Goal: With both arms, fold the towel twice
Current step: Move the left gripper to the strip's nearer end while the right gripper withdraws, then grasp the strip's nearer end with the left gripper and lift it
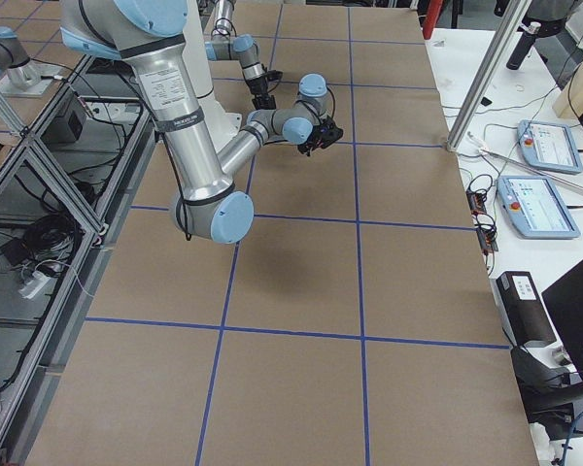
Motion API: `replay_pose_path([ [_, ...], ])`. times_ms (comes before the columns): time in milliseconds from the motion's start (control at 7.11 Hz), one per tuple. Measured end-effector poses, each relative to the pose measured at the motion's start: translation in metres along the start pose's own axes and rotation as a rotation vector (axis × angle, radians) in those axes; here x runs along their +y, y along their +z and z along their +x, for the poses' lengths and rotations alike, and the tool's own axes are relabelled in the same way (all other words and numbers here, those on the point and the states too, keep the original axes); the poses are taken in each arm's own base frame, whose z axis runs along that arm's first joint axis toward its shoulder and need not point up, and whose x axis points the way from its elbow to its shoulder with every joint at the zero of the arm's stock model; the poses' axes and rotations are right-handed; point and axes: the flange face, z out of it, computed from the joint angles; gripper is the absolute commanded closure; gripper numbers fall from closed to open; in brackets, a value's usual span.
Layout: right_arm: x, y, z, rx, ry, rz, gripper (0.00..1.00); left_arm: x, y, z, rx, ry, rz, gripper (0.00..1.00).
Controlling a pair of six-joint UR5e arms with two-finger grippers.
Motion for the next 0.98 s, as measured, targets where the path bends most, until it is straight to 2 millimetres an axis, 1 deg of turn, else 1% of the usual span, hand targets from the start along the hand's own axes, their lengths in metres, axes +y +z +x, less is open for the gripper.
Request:
replay_pose_path([
  [281, 0.0009, 0.0003, 0.0001, 0.0, 0.0, -0.001, 0.0, 0.001, 0.0013, -0.0017, -0.004, 0.0, -0.001, 0.76],
  [422, 0.0011, 0.0006, 0.0001, 0.001, 0.0, -0.001, 0.0, 0.0016, 0.0012, -0.0014, -0.003, 0.0, -0.002, 0.76],
  [562, 0.0013, 0.0012, 0.0005, 0.002, 0.001, -0.001, 0.0, 0.0023, 0.0013, -0.0014, -0.004, 0.0, -0.003, 0.65],
  [703, 0.0015, 0.0015, 0.0007, 0.003, 0.001, -0.001, 0.0, 0.0024, 0.0008, -0.0013, -0.004, 0.0, -0.004, 0.39],
  [984, 0.003, 0.0016, 0.0002, 0.002, 0.0, -0.003, 0.0, 0.0017, 0.002, -0.004, -0.01, 0.003, -0.002, 0.38],
])
